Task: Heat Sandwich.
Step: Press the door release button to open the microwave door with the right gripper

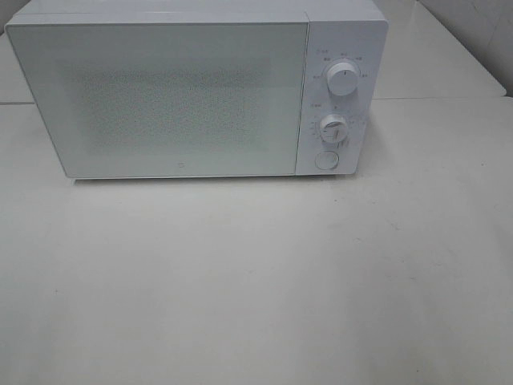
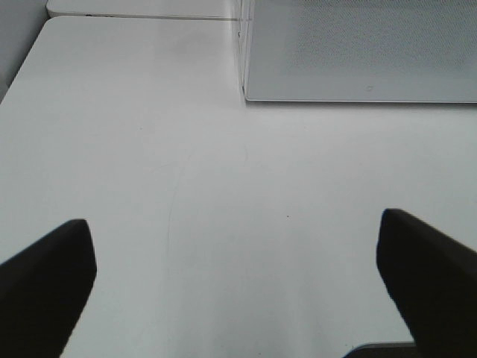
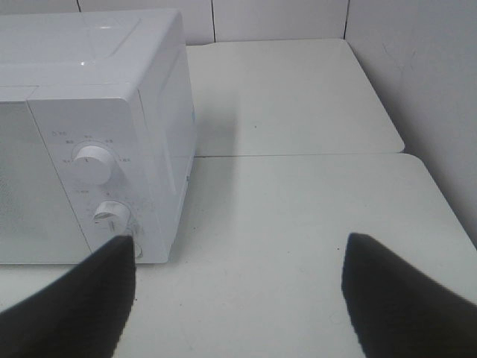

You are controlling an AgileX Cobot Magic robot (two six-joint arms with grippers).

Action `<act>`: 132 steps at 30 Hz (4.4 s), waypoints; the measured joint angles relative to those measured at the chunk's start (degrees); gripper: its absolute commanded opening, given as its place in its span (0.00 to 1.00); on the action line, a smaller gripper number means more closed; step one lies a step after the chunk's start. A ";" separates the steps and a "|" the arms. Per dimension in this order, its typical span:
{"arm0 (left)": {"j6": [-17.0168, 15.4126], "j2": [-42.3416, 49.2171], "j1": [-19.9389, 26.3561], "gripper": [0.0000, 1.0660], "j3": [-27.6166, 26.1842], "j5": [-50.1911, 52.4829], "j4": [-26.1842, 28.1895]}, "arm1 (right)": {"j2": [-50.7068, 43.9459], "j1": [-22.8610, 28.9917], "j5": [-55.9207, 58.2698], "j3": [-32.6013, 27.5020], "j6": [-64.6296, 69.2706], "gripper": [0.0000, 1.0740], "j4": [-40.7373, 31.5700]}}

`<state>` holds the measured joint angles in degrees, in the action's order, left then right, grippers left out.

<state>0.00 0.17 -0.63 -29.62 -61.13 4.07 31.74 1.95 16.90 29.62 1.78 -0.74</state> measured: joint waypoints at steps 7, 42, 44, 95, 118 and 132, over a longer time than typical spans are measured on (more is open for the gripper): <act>0.00 0.00 0.00 0.92 0.00 0.00 0.00 | 7.68 0.00 -5.56 0.00 0.00 0.70 0.00; 0.00 0.00 0.00 0.92 0.00 0.00 0.00 | 38.85 8.31 -64.74 -16.62 -6.93 0.70 -8.14; 0.00 0.00 0.00 0.92 0.00 0.00 0.00 | 40.28 9.91 -65.89 -16.62 -7.73 0.70 -9.28; 0.00 0.00 0.00 0.92 0.00 0.00 0.00 | 68.75 43.43 -78.50 -6.42 -12.03 0.70 -45.26; 0.00 0.00 0.00 0.92 0.00 0.00 0.00 | 68.75 43.43 -73.91 -6.42 59.70 0.69 -45.38; 0.00 0.00 0.00 0.92 0.00 0.00 0.00 | 68.75 43.43 -73.91 -6.42 76.95 0.10 -46.58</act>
<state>0.00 0.17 -0.63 -29.62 -61.13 4.07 100.50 45.38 -57.01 23.20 78.72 -47.33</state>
